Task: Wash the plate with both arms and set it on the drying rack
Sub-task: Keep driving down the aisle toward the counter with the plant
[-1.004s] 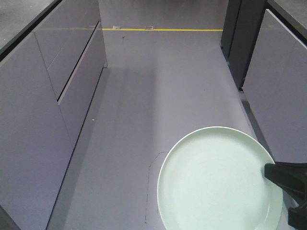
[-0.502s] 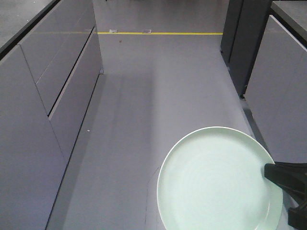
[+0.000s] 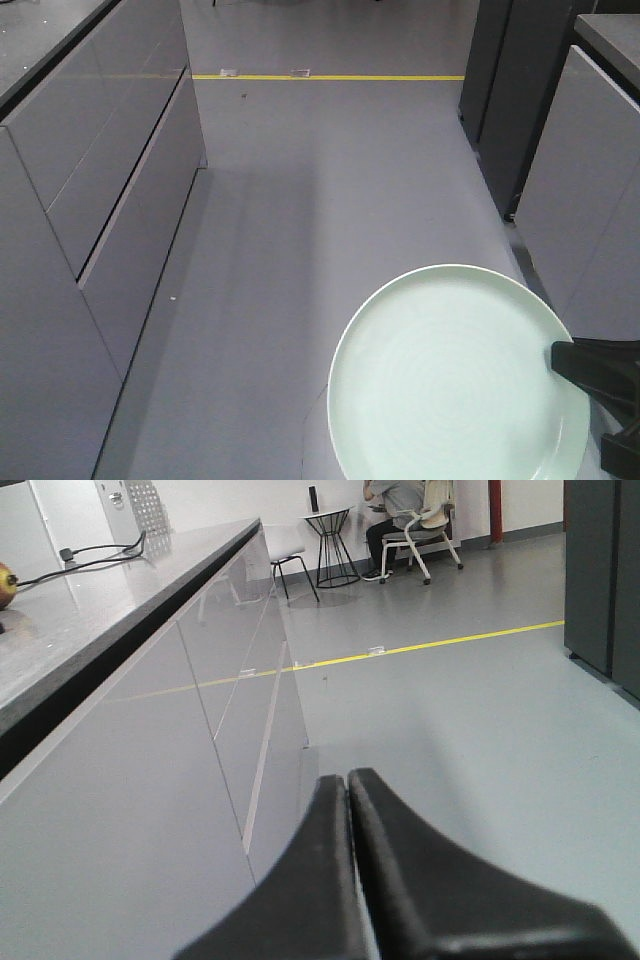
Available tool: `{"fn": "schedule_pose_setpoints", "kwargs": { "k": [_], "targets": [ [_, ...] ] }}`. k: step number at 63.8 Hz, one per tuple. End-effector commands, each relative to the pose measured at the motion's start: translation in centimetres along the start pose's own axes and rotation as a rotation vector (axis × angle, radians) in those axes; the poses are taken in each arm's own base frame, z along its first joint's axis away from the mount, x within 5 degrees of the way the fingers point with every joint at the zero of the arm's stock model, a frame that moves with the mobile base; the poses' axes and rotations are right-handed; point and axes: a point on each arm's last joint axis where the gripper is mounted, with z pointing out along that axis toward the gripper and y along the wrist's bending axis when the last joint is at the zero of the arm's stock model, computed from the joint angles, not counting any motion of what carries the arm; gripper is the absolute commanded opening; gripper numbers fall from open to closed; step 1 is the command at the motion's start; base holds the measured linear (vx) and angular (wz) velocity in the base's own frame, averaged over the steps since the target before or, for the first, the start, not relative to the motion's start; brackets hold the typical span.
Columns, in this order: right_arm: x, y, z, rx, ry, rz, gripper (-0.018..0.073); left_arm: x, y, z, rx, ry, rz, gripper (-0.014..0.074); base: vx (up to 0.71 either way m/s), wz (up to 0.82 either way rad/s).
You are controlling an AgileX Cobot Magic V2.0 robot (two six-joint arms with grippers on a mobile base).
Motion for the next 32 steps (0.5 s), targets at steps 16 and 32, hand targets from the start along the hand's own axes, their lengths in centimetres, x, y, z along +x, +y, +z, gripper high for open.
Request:
{"fn": "schedule_pose_setpoints", "kwargs": {
  "k": [16,32],
  "targets": [
    [-1.17,0.13,-0.37,0.000,-0.070,0.008,-0.0001,-1.54,-0.02,-0.33,0.005,-0.111,-0.011,-0.0006,0.26,-0.05],
    [-1.17,0.13,-0.37,0.000,-0.070,0.008,-0.0001,-1.54,-0.02,-0.33,0.005,-0.111,-0.011,-0.0006,0.27,-0.05]
  ]
}}
